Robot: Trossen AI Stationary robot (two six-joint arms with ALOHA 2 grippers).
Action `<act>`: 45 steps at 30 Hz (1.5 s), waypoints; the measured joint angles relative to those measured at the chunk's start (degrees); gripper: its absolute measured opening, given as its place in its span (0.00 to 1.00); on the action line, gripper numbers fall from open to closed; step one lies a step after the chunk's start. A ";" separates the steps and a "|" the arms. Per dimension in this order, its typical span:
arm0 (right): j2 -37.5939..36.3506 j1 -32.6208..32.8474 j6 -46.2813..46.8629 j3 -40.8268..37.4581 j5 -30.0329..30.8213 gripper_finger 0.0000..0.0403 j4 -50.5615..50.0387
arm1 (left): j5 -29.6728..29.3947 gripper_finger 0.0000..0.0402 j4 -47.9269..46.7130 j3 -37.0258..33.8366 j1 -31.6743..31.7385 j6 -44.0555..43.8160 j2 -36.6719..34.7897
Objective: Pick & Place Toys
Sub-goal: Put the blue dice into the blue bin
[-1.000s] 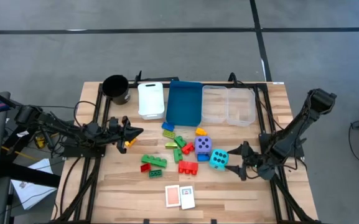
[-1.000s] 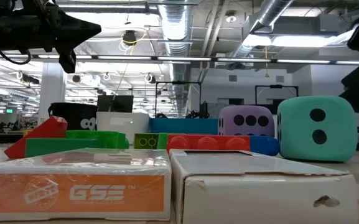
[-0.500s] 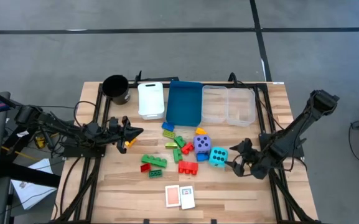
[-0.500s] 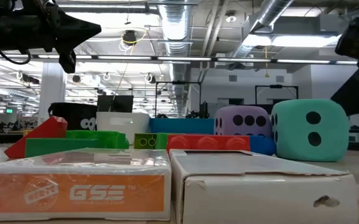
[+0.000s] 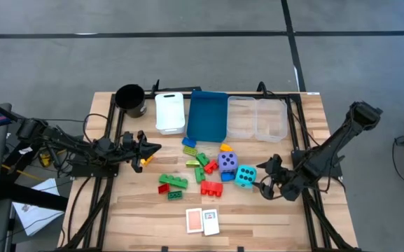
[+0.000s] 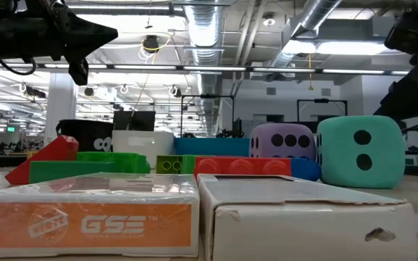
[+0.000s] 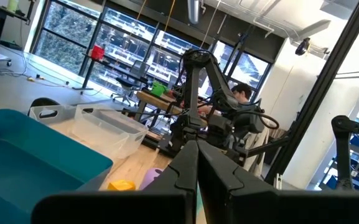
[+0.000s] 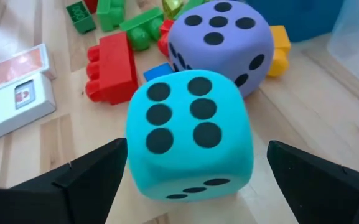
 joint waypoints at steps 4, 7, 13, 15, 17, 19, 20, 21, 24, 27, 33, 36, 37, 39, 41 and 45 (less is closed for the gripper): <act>0.00 -1.29 -0.20 0.00 -1.44 0.95 0.06 | 0.00 0.00 0.00 0.00 0.02 0.00 0.00; 0.00 -2.12 -0.43 0.00 -4.06 0.95 0.35 | 0.00 0.00 0.00 0.00 0.02 0.00 0.00; 0.00 -3.17 -0.63 0.00 -5.30 0.95 0.45 | 0.00 0.00 0.00 0.00 0.00 0.00 0.00; 0.00 -3.53 -1.48 0.00 -5.58 0.95 0.45 | 0.00 0.00 0.00 0.00 0.01 0.00 0.00; 0.00 -3.90 -2.08 0.00 -5.71 0.95 0.43 | 0.00 0.00 0.00 0.00 0.02 0.00 0.00; 0.00 -4.33 -2.14 0.00 -5.79 0.95 0.41 | 0.00 0.00 0.00 0.00 0.02 0.00 0.00; 0.00 -4.55 -2.22 0.00 -5.87 0.95 0.43 | 0.00 0.00 0.01 0.00 0.00 0.00 0.00; 0.00 -4.76 -2.68 0.00 -5.89 0.95 0.42 | 0.00 0.00 0.00 0.00 0.02 0.00 0.00; 0.26 -4.90 -3.16 0.00 -6.11 0.95 0.52 | 0.00 0.00 0.02 0.00 0.02 0.00 0.00; 1.97 -4.88 -2.91 0.06 -7.33 0.95 1.53 | 0.00 0.00 0.02 0.00 0.02 0.00 0.00; 8.22 -4.87 -3.13 0.26 -8.86 0.95 7.78 | 0.00 0.00 0.02 0.00 0.02 0.00 0.00; 10.24 -4.87 -3.43 0.27 -8.19 0.95 9.79 | 0.02 0.00 0.02 0.00 0.02 0.00 -0.02; 10.57 -4.87 -3.45 0.28 -8.19 0.95 10.05 | 0.00 0.00 0.02 0.00 0.01 0.00 -0.01; 10.88 -4.89 -3.43 0.26 -8.18 0.95 10.35 | 0.00 0.00 0.02 0.00 0.01 0.00 -0.02; 10.87 -4.90 -3.45 0.22 -7.95 0.95 10.29 | 0.00 0.00 0.02 0.00 0.01 0.00 -0.01; 10.09 -5.58 -3.44 0.11 -8.74 0.94 10.05 | 0.00 0.00 0.02 0.00 0.02 0.00 -0.01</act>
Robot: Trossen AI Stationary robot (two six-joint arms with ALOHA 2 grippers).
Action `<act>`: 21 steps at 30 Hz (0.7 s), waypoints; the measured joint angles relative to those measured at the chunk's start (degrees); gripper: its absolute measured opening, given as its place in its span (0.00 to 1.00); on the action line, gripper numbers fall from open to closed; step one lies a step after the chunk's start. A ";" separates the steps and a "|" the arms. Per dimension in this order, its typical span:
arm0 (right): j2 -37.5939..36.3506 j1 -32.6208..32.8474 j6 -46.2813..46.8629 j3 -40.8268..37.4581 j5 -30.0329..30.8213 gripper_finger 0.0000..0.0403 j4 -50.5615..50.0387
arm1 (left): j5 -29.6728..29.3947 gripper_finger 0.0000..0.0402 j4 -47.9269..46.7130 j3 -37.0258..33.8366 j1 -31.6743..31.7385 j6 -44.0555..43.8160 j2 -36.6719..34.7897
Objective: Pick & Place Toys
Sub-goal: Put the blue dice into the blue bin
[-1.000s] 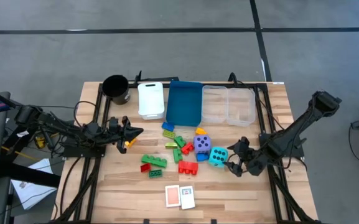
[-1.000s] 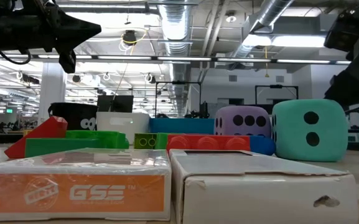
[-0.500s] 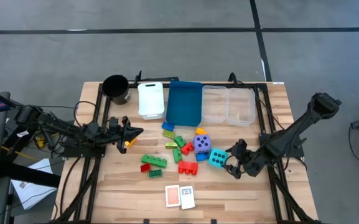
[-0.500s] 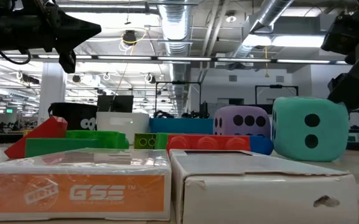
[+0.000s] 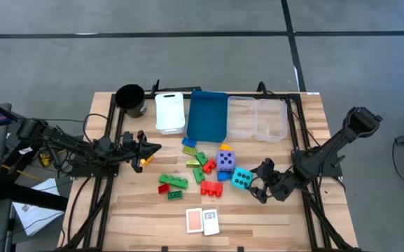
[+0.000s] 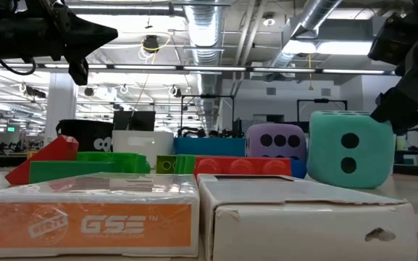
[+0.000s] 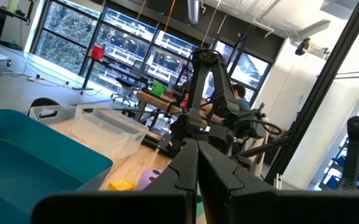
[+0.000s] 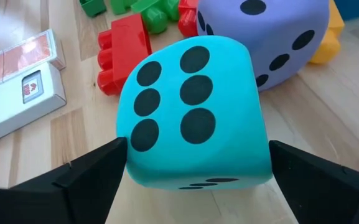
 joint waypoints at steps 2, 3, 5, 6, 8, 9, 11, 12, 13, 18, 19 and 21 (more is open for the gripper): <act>-0.39 -0.49 0.03 -0.04 -0.43 0.92 -0.12 | 0.00 0.00 0.00 0.00 -0.02 0.00 0.01; -0.57 -0.71 0.01 -0.04 -0.71 0.90 -0.14 | 0.00 0.00 0.00 0.00 -0.02 0.00 0.00; -0.63 -1.06 0.03 -0.01 -0.83 0.86 -0.20 | 0.00 0.00 0.00 0.00 0.00 0.00 0.00; -0.63 -1.18 0.01 0.05 -0.83 0.83 -0.25 | 0.00 0.00 0.00 0.00 -0.01 0.00 0.01; -0.60 -1.43 0.01 0.40 -0.88 0.76 -0.29 | 0.00 0.00 -0.01 0.00 -0.01 0.00 0.01; -0.59 -1.45 0.00 0.65 -0.85 0.73 -0.32 | 0.00 0.00 0.00 0.00 0.00 0.00 0.01; -0.55 -1.46 -0.48 1.15 -0.76 0.67 -0.56 | 0.00 0.00 0.00 0.00 -0.01 0.00 0.00; -0.52 -1.46 -1.01 1.49 -0.73 0.65 -0.67 | 0.00 0.00 0.00 0.00 -0.02 0.00 0.01; -0.52 -1.48 -1.45 1.73 -0.73 0.63 -0.73 | 0.00 0.00 0.00 0.00 0.00 0.00 -0.01; -0.44 -1.50 -4.31 3.15 -0.27 0.55 -1.02 | 0.00 0.00 0.00 0.00 0.00 0.00 0.01; -0.41 -1.52 -5.35 3.56 -0.28 0.53 -1.20 | 0.00 0.00 0.00 0.00 -0.01 0.00 0.00; -0.33 -1.55 -8.19 4.78 -0.28 0.52 -1.96 | 0.00 0.00 0.00 0.00 -0.02 0.00 0.00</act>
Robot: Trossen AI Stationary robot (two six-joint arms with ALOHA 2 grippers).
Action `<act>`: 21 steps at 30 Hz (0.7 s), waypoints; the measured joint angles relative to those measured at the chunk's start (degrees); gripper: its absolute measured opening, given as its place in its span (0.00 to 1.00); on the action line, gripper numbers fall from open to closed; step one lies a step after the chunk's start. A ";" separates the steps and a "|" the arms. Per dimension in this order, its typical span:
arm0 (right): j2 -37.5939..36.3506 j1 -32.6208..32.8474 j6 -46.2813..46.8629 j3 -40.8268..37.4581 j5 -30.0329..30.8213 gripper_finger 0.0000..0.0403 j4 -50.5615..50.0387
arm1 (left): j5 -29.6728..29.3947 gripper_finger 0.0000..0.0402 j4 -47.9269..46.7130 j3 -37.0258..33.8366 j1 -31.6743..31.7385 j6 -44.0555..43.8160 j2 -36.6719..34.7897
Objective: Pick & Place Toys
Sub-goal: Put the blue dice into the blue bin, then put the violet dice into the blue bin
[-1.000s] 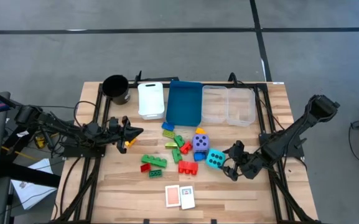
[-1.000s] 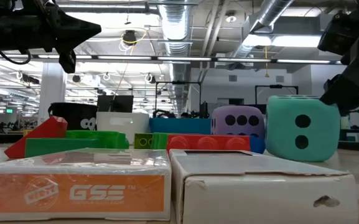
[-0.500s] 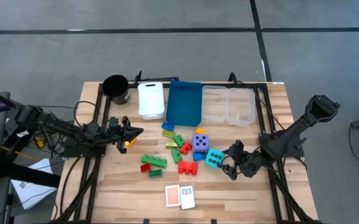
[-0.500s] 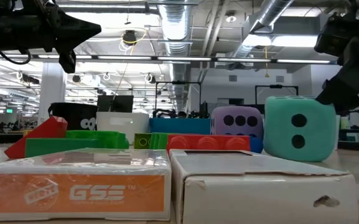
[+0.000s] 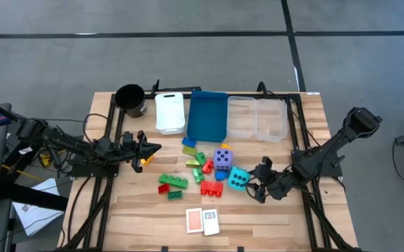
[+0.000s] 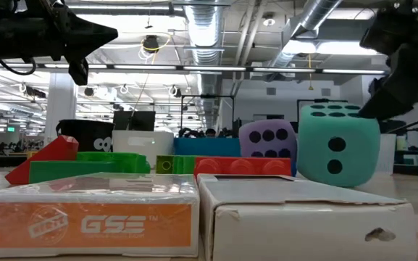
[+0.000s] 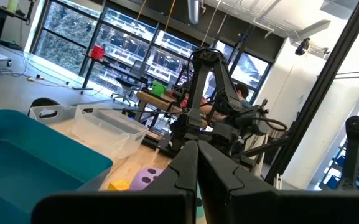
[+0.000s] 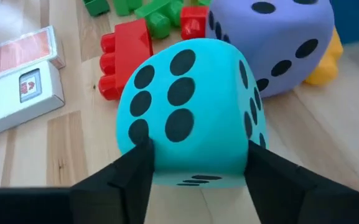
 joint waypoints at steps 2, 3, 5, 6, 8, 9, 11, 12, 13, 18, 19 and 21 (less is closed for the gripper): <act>-0.14 -0.01 -2.91 2.10 0.00 0.50 -1.49 | 0.00 0.00 0.00 0.00 0.00 0.00 -0.01; -0.69 -0.01 -4.07 3.42 0.08 0.49 -2.70 | 0.00 0.00 0.00 0.00 0.01 0.00 0.00; -1.48 -0.17 -6.06 6.29 0.55 0.45 -5.13 | 0.00 0.00 -0.02 0.00 0.00 0.00 0.01; -1.76 -0.27 -7.00 7.58 0.79 0.44 -6.56 | 0.00 0.00 0.00 0.00 0.01 0.00 0.01; -2.30 -0.36 -9.11 9.87 1.82 0.38 -9.13 | 0.00 0.00 -0.01 0.00 0.02 0.00 0.00; -2.53 -0.38 -10.37 11.02 2.18 0.35 -9.80 | 0.00 0.00 -0.01 0.01 0.01 0.00 0.01; -2.74 -0.41 -12.93 13.06 4.02 0.27 -11.16 | 0.00 0.00 -0.01 0.00 0.02 0.00 -0.01; -2.74 -0.37 -14.18 13.94 5.10 0.23 -11.89 | 0.00 0.00 -0.02 0.00 0.02 0.00 0.01; -2.74 -0.38 -15.42 14.74 6.25 0.18 -12.61 | 0.00 0.00 0.00 0.00 0.02 0.00 0.01; -2.74 -1.94 -22.63 17.45 11.16 0.02 -13.15 | 0.00 0.00 -0.01 0.00 0.01 0.00 0.00; -2.74 -2.69 -23.00 17.85 11.15 0.02 -13.15 | 0.00 0.00 -0.01 0.00 0.02 0.00 0.01; -2.75 -4.28 -23.28 18.29 10.96 0.03 -13.15 | 0.00 0.00 0.00 0.00 0.00 -0.01 0.01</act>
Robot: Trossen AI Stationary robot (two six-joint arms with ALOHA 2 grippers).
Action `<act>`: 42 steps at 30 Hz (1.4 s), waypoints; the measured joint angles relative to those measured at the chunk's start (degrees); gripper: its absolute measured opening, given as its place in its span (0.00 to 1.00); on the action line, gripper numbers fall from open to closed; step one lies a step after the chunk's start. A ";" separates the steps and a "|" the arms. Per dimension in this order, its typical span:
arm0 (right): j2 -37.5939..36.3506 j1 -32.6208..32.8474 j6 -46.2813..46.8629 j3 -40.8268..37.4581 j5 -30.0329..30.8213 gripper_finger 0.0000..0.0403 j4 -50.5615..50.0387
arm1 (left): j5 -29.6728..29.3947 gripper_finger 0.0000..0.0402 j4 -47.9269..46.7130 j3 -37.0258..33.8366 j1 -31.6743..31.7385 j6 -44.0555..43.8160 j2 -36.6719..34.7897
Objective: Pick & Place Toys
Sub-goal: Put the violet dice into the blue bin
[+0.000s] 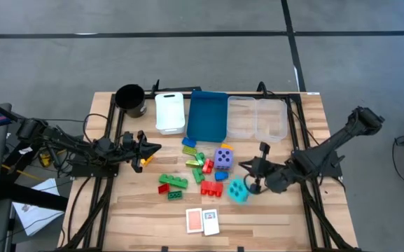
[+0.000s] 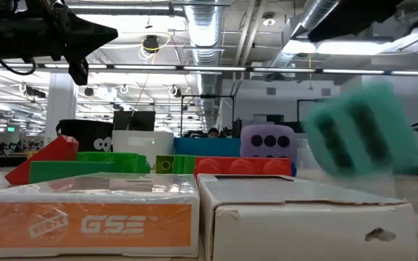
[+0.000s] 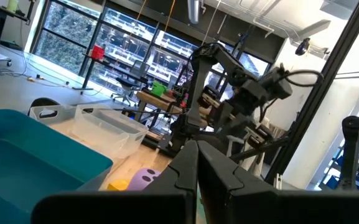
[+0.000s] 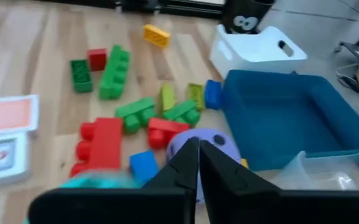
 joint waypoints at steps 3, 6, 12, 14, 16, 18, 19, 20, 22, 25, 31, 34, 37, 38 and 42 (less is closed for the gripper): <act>0.01 -1.03 0.76 0.01 -2.32 0.03 -0.62 | 0.21 0.00 -0.02 0.00 -0.01 -0.12 0.00; 0.01 -0.93 2.76 -0.01 -8.75 0.05 -0.85 | 2.73 0.00 -0.68 0.00 0.01 -0.17 0.00; 0.01 2.75 13.14 0.01 -10.61 0.20 -4.08 | 6.60 0.00 -1.25 0.00 0.00 -0.19 0.00; 0.01 4.34 17.29 0.01 -10.66 0.28 -6.39 | 6.99 0.00 -1.29 0.00 0.01 -0.17 0.00; 0.01 6.02 21.19 0.01 -10.70 0.37 -8.28 | 6.99 0.00 -1.30 0.00 0.01 -0.17 0.00; 0.01 7.86 24.87 0.01 -10.85 0.46 -9.84 | 6.99 0.00 -1.31 0.00 0.01 -0.17 0.00; 0.01 8.76 26.58 0.00 -11.01 0.51 -10.11 | 6.99 0.00 -1.31 0.00 0.01 -0.18 0.00; 0.01 9.68 28.07 0.00 -11.08 0.55 -10.12 | 6.99 0.00 -1.31 0.00 0.01 -0.18 -0.01; 0.01 11.54 30.82 0.01 -11.57 0.62 -10.12 | 7.01 0.00 -1.31 0.00 0.01 -0.17 -0.01; 0.01 14.02 34.36 0.00 -11.67 0.68 -10.13 | 7.96 0.00 -1.40 0.00 0.01 -0.19 -0.01; 0.01 18.10 40.12 0.01 -11.17 0.68 -13.08 | 14.81 0.00 -1.73 0.00 0.01 -0.19 0.17; 0.01 19.92 46.39 0.20 -11.48 0.67 -18.28 | 16.58 0.00 -1.67 0.00 0.00 -0.19 0.88; 0.01 21.57 54.71 1.53 -13.66 0.66 -26.05 | 16.49 0.00 -1.73 0.00 0.01 -0.19 2.18; 0.01 21.96 57.13 2.15 -14.25 0.65 -28.40 | 16.38 0.00 -1.50 0.00 0.01 -0.19 2.61; -0.01 23.43 60.96 4.73 -14.99 0.64 -34.81 | 16.24 0.00 1.32 0.00 0.01 -0.19 4.77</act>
